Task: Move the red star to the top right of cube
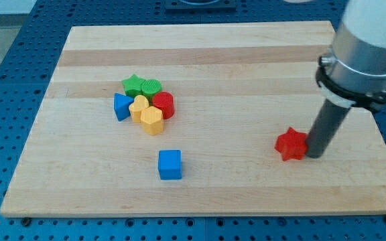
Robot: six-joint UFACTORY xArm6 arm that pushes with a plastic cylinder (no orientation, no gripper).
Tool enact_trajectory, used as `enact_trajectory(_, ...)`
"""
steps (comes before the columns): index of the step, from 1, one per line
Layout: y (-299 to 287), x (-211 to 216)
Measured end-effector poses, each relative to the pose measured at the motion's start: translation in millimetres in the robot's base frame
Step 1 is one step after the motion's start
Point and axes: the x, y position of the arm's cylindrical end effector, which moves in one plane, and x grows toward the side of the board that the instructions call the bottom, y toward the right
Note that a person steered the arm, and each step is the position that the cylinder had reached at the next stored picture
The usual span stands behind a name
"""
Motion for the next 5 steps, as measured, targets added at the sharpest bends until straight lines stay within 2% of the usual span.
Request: enact_trajectory(5, -121, -38)
